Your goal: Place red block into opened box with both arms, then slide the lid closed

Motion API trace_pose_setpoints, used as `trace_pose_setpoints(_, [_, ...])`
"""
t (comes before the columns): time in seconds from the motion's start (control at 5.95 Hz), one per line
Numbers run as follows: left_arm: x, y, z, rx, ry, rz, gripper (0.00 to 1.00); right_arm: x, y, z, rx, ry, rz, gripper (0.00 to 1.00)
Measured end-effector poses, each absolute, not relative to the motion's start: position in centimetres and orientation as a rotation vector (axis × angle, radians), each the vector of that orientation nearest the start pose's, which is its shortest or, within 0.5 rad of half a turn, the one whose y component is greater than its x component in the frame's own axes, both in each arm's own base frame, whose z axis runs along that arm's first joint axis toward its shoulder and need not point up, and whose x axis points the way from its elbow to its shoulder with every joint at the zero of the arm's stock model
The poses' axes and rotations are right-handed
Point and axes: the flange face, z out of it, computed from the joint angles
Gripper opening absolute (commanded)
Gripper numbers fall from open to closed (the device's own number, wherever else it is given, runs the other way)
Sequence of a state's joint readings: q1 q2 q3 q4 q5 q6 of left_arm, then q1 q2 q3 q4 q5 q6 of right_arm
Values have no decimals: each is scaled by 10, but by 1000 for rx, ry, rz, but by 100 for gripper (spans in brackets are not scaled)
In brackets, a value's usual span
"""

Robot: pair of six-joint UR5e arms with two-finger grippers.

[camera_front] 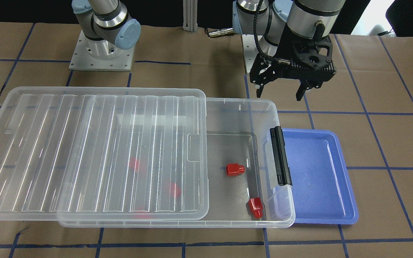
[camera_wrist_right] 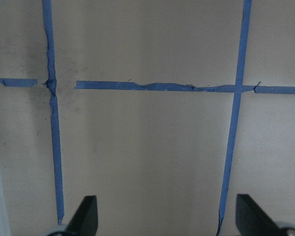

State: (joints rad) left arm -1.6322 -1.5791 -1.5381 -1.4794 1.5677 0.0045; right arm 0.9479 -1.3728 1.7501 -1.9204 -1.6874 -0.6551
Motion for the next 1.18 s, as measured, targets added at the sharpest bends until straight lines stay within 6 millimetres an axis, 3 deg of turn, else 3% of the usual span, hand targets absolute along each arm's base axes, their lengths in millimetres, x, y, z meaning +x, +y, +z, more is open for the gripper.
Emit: trace_pose_setpoints(1.18, [-165, -496, 510, 85, 3144, -186, 98, -193, -488, 309, 36, 3172, 209, 100])
